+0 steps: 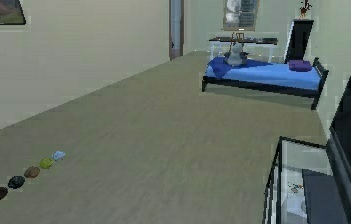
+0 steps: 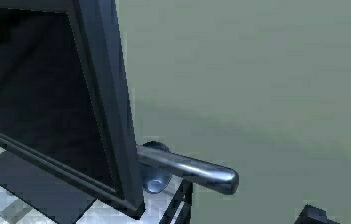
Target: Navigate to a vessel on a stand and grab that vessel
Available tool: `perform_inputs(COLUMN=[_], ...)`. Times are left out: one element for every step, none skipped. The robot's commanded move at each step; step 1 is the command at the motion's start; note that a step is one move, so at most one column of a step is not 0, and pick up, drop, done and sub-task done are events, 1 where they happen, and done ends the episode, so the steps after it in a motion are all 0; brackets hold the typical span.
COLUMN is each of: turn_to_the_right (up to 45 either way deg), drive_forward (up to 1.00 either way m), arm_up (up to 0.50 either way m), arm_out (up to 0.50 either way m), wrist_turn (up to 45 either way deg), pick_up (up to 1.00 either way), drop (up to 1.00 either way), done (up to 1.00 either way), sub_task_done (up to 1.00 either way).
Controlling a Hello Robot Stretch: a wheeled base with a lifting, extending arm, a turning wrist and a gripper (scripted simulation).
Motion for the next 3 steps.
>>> perform_inputs(turn_to_the_right=[0.0,0.0,0.0], drive_forward=[0.00,0.00,0.00], arm_up=[0.00,0.00,0.00], arm_out=[0.26,0.00,0.00], wrist_turn=[0.0,45.0,45.0], pick_up=[0.00,0.00,0.00], drop=[0.00,0.00,0.00], done=[0.00,0.00,0.00], sub_task_done=[0.00,0.00,0.00])
